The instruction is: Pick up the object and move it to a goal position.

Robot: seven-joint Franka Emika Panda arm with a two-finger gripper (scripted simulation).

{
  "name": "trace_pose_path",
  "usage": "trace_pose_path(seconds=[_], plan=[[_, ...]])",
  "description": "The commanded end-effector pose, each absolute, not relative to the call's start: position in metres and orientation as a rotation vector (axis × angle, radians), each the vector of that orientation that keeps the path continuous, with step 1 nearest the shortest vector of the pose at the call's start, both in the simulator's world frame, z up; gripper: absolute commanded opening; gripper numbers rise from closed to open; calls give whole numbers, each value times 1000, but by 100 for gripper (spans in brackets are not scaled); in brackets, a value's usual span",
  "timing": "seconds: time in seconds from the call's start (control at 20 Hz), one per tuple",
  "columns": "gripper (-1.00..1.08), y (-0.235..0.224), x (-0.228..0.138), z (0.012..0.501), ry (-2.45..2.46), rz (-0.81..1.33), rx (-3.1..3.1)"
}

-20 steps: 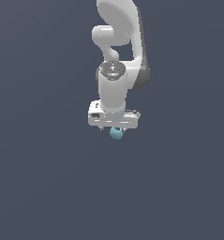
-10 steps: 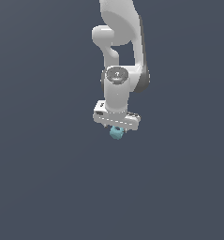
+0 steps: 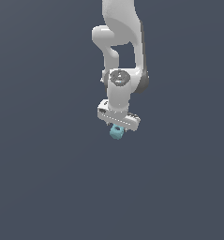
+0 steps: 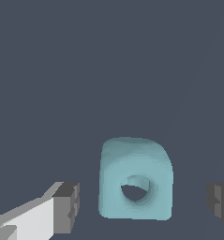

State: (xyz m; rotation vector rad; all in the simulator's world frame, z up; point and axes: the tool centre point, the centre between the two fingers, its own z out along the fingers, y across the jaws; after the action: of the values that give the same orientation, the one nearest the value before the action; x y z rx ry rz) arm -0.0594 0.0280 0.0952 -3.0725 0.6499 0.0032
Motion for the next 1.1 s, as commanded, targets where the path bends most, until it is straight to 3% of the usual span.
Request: trace_pose_path(seconds=[0.0,0.5,1.05], plan=[[100,29,-63,92,685,1,-3065],[100,29,-66,85,704,1,-3062],[100,30,-67,42,709,0,-3061]])
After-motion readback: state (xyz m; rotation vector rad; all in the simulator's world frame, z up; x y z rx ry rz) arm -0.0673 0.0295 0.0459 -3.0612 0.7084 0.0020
